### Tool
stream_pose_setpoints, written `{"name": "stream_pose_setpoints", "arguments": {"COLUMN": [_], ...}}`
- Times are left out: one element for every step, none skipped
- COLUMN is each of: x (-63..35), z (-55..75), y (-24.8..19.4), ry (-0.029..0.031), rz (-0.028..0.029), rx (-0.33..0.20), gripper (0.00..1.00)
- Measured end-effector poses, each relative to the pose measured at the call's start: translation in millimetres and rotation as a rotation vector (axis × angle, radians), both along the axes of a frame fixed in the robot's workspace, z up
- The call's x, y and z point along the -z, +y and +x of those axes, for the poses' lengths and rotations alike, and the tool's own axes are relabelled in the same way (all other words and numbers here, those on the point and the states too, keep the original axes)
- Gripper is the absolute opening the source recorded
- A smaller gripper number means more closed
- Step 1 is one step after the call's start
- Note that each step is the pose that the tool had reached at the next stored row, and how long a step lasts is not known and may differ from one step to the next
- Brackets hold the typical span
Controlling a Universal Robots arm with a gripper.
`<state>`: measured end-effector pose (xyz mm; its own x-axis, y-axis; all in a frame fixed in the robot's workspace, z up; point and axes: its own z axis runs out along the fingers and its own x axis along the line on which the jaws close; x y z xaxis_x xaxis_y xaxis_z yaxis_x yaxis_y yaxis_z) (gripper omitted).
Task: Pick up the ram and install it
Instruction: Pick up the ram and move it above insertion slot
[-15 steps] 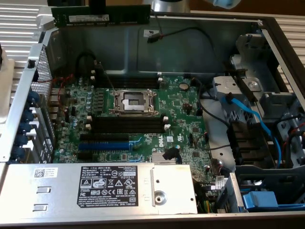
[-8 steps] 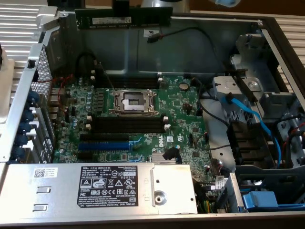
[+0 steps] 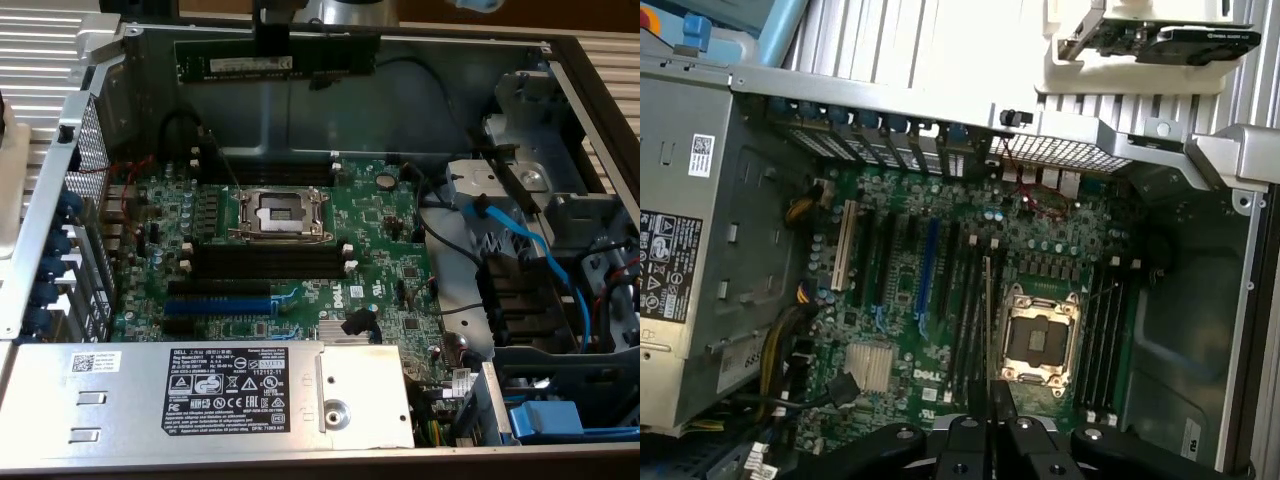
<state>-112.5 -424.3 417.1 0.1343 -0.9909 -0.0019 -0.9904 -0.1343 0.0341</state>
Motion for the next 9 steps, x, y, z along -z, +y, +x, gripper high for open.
{"name": "stream_pose_setpoints", "arguments": {"x": [1.7,3.5,5.2,6.7,6.9,6.9,7.0,7.0,7.0], "z": [0.3,0.8,1.7,2.6,3.6,3.7,3.7,3.7,3.8], "y": [-1.5,-2.7,-3.8,-4.4,-4.8,-4.9,-5.0,-5.2,-6.2], "ry": [0.0000,-0.0002,-0.0001,-0.0001,0.0001,0.0005,0.0004,0.0004,0.0004], "rz": [0.0000,0.0003,0.0008,0.0011,0.0010,0.0010,0.0011,0.0012,0.0012], "rx": [0.000,0.000,0.000,0.001,0.001,0.001,0.001,0.001,0.001], "gripper": [0.12,0.12,0.12,0.12,0.12,0.12,0.12,0.12,0.12]}}
